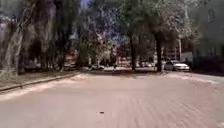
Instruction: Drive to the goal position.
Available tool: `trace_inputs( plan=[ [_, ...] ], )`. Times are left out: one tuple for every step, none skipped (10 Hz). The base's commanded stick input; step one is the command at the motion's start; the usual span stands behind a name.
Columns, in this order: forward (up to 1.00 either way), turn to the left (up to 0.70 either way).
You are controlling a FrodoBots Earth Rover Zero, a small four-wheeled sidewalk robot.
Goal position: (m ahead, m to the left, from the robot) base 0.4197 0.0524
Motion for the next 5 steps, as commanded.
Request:
trace_inputs(
  plan=[
    [0.85,0.00],
    [0.85,0.00],
    [0.85,0.00],
    [0.85,0.00],
    [0.85,0.00]
  ],
)
